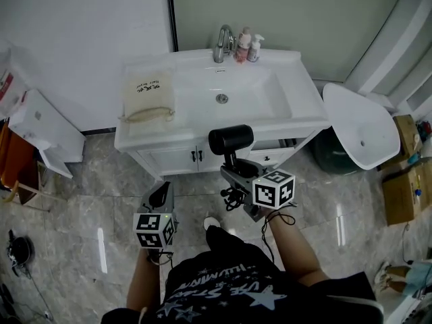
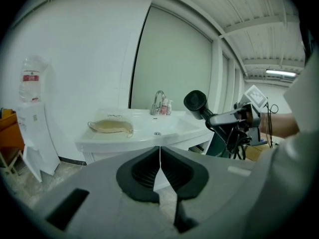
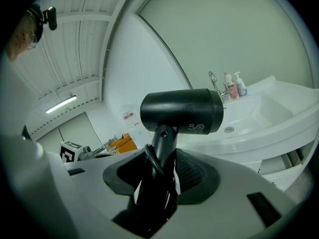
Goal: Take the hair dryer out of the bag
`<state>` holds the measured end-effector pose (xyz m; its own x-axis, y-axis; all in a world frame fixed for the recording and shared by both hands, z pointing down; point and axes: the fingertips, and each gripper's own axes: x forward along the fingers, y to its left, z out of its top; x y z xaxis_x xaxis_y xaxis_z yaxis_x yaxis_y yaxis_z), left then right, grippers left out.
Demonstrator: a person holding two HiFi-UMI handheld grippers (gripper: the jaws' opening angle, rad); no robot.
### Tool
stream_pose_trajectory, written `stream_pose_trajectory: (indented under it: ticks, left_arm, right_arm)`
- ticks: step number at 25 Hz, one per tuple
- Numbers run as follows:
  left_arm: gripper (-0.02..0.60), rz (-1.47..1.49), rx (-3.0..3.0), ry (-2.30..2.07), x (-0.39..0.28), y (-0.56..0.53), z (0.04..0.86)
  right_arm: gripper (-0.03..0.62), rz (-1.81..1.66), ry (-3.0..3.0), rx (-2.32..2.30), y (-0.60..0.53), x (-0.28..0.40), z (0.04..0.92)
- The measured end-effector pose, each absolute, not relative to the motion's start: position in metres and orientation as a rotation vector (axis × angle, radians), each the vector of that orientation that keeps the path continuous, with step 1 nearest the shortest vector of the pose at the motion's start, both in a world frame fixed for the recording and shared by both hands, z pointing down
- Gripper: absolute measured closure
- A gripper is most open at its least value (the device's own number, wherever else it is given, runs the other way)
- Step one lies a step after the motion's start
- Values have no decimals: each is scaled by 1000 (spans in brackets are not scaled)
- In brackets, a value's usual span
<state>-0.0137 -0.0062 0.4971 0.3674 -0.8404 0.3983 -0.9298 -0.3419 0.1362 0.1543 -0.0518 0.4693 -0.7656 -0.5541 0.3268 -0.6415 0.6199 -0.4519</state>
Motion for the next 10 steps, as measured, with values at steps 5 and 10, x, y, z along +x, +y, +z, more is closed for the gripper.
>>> stream_pose_trajectory:
  ticks: [5, 10]
  left_arm:
    - [557, 350, 2326, -1556, -17, 44, 495]
    - [557, 337, 2335, -1527, -14, 54, 478]
  right_arm:
    - [413, 822, -2697, 1001, 3, 145, 470]
    - [413, 849, -2691, 994, 14, 140, 459]
